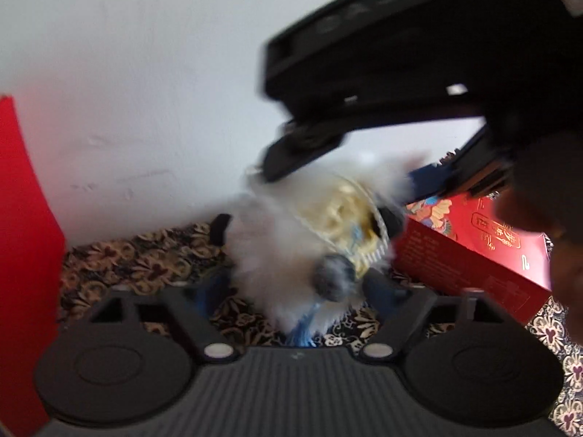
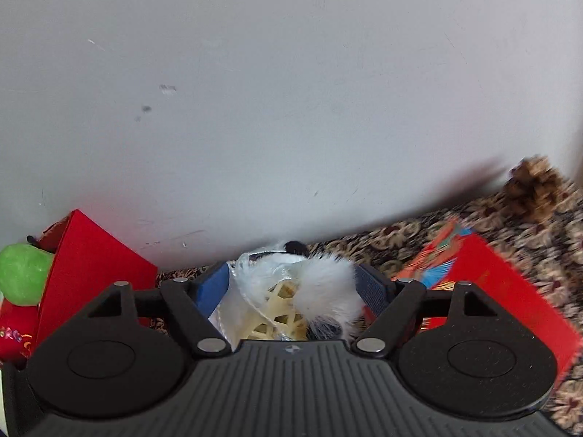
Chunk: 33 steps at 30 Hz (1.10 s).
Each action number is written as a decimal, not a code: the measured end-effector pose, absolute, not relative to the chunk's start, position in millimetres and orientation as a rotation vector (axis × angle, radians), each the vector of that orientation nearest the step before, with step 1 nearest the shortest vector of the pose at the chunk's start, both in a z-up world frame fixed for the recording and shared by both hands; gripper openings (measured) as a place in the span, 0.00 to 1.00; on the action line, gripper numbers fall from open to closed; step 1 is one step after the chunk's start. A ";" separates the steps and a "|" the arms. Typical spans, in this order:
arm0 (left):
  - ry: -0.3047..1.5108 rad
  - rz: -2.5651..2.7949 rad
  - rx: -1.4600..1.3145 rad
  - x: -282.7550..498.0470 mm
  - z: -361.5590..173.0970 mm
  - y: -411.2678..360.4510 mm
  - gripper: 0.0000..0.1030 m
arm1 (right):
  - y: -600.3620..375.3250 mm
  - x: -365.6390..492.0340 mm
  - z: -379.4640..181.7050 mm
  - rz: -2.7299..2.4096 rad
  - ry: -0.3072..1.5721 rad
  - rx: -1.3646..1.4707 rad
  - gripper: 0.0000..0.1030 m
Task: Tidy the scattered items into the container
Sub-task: 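Close the right tool on the white panda plush, then carry the panda plush over the red box and open the right tool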
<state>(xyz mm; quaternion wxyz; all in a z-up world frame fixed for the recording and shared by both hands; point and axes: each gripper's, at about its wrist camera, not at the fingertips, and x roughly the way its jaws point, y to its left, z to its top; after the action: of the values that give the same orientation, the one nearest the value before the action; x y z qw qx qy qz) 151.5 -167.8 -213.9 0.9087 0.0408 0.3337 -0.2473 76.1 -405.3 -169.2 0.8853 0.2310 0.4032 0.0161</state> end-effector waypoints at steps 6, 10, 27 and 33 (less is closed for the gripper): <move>0.707 -0.534 0.055 154.5 -214.7 -150.9 0.54 | -395.9 66.9 -166.8 0.055 0.833 0.489 0.66; 0.702 -0.551 0.030 146.5 -205.0 -138.1 0.52 | -389.2 58.4 -163.2 0.066 0.823 0.488 0.65; 0.427 -0.363 0.075 78.6 -102.5 -10.5 0.52 | -325.9 6.1 -77.8 0.286 0.546 0.563 0.65; 0.468 -0.246 0.058 93.1 -95.7 74.7 0.53 | -261.4 35.1 -74.1 0.420 0.537 0.594 0.64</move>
<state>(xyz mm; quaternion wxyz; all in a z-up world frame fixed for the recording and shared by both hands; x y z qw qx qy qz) 93.1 74.7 -95.7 0.9649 0.0286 0.2311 -0.1216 35.1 -261.4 -74.1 0.8995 0.2871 0.2594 0.2028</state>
